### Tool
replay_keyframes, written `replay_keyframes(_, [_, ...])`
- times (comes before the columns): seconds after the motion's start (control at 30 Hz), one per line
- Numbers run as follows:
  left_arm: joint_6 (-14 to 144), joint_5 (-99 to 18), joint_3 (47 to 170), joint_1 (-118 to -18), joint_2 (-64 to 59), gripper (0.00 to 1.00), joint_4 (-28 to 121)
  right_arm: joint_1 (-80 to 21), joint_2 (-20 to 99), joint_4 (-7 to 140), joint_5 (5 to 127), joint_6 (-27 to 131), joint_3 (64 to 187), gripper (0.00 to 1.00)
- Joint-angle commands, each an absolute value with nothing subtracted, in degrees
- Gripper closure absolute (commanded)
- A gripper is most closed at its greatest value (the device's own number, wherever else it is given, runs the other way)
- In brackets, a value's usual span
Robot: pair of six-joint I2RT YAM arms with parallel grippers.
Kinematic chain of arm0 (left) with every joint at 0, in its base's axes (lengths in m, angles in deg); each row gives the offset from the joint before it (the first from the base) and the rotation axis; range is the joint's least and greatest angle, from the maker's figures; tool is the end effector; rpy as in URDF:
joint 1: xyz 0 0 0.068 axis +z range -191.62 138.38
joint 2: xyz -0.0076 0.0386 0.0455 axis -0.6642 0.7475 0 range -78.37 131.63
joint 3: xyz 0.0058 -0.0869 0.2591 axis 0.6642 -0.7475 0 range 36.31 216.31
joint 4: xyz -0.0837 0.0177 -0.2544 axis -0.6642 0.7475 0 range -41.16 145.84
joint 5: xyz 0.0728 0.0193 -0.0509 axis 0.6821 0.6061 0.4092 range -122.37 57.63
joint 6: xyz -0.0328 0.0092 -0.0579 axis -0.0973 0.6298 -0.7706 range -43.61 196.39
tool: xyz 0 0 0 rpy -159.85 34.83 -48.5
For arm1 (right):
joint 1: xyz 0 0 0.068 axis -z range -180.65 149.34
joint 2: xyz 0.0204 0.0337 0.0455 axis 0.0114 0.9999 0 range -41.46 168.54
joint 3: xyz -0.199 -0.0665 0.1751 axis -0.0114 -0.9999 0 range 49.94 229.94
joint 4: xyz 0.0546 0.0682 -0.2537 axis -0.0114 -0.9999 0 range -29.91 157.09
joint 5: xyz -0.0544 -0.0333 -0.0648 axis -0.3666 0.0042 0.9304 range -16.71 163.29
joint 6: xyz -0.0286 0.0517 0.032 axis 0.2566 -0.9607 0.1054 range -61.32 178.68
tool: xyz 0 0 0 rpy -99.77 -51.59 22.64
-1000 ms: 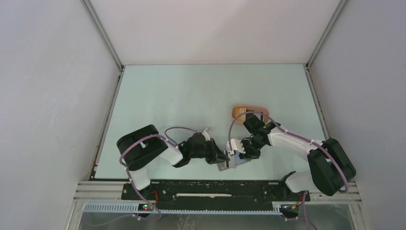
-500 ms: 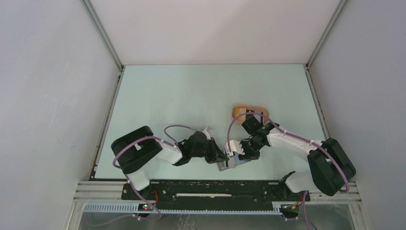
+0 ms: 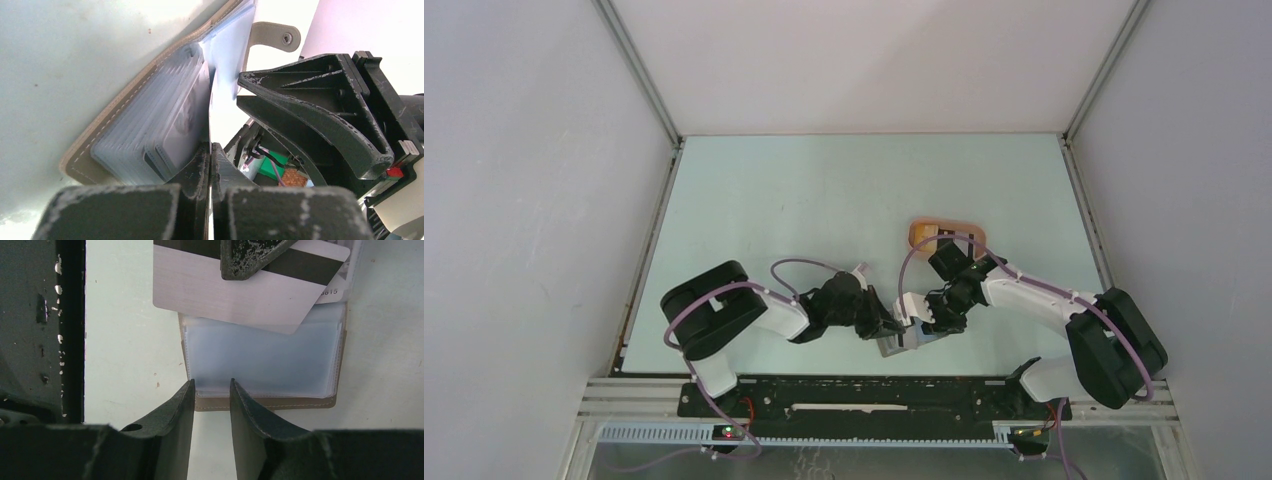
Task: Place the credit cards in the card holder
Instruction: Insert the credit card into the card holder.
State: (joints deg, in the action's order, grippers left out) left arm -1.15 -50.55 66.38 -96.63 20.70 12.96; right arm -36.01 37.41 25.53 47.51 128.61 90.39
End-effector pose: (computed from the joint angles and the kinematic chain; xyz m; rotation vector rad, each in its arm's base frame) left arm 0.1656 -0.2658 0.0924 -0.2899 2.6189 -1.4704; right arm 0.1701 0.1494 0.1428 -2.2550 1.6509 0.5378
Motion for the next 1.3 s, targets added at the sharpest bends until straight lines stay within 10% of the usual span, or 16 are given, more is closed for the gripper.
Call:
replay_keyframes(0.0, [1.36, -48.28, 68.20, -96.99, 22.25, 1.00, 14.65, -36.60, 37.74, 24.73, 47.27, 127.64, 91.96, 0.60])
replay_keyframes(1.27, [-0.11, -32.53, 63.16, -102.80, 22.39, 1.00, 6.25, -36.85, 39.19, 24.12, 46.81, 126.86, 92.30, 0.61])
